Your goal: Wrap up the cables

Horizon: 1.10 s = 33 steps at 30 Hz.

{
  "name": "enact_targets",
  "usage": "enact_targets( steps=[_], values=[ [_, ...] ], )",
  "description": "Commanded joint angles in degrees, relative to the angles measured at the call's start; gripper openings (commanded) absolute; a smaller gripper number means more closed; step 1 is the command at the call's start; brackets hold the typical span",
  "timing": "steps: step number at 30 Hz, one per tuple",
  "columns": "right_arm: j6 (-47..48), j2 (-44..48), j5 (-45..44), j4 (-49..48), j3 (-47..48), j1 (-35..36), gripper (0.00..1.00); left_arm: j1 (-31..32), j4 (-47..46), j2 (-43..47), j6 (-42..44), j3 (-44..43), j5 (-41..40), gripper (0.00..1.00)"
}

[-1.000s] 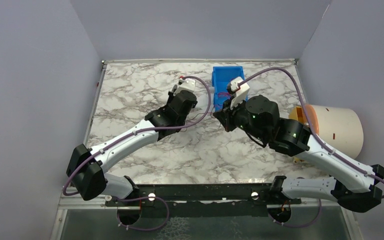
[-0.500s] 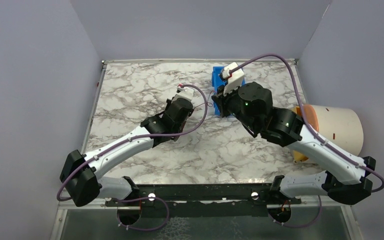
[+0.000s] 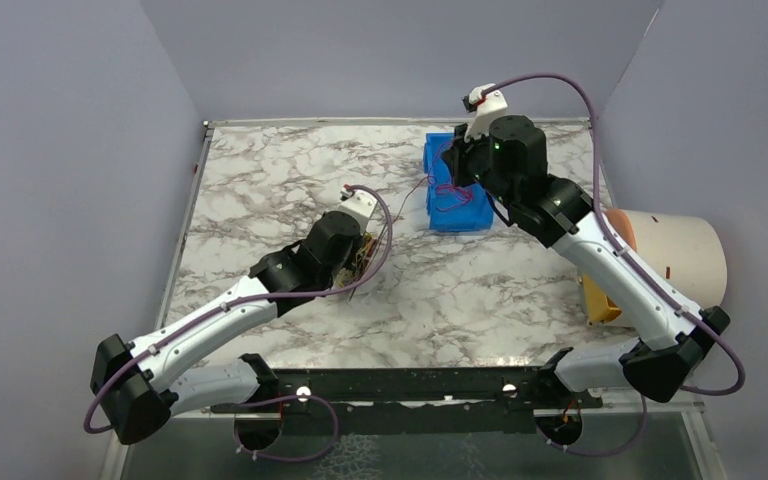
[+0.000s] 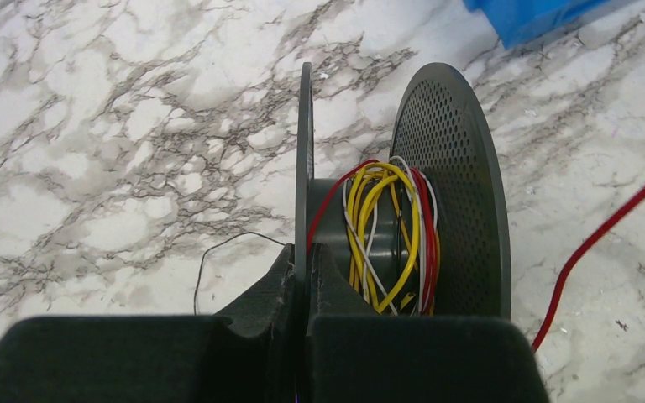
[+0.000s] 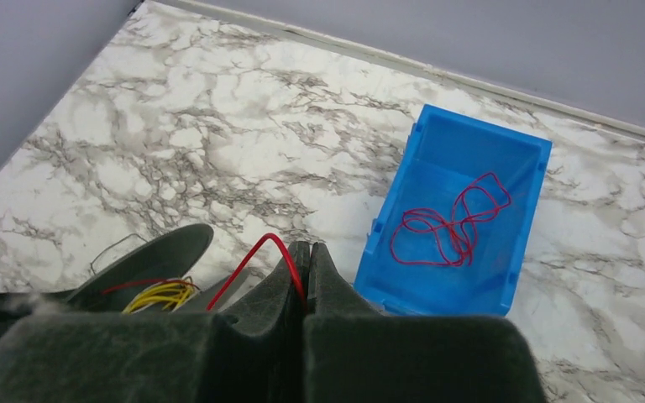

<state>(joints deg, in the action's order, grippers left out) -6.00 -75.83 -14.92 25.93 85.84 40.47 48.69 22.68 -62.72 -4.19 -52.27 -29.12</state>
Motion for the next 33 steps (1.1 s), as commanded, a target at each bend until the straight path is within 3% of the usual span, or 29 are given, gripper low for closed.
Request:
enact_targets(
  steps=[1,20,33],
  values=[
    [-3.6,-2.5,9.1,-5.8,-0.8,-3.8,0.01,0.3,-2.3,3.9,3.0,1.4,7.0,0.00],
    [-7.8,-10.9,14.0,-7.1,5.7,-8.3,0.01,0.4,-1.1,3.8,5.7,4.7,13.8,0.00],
    [-15.2,-10.0,14.9,-13.9,-11.8,-15.8,0.01,0.6,1.3,11.8,5.2,1.4,20.5,0.00]
  ],
)
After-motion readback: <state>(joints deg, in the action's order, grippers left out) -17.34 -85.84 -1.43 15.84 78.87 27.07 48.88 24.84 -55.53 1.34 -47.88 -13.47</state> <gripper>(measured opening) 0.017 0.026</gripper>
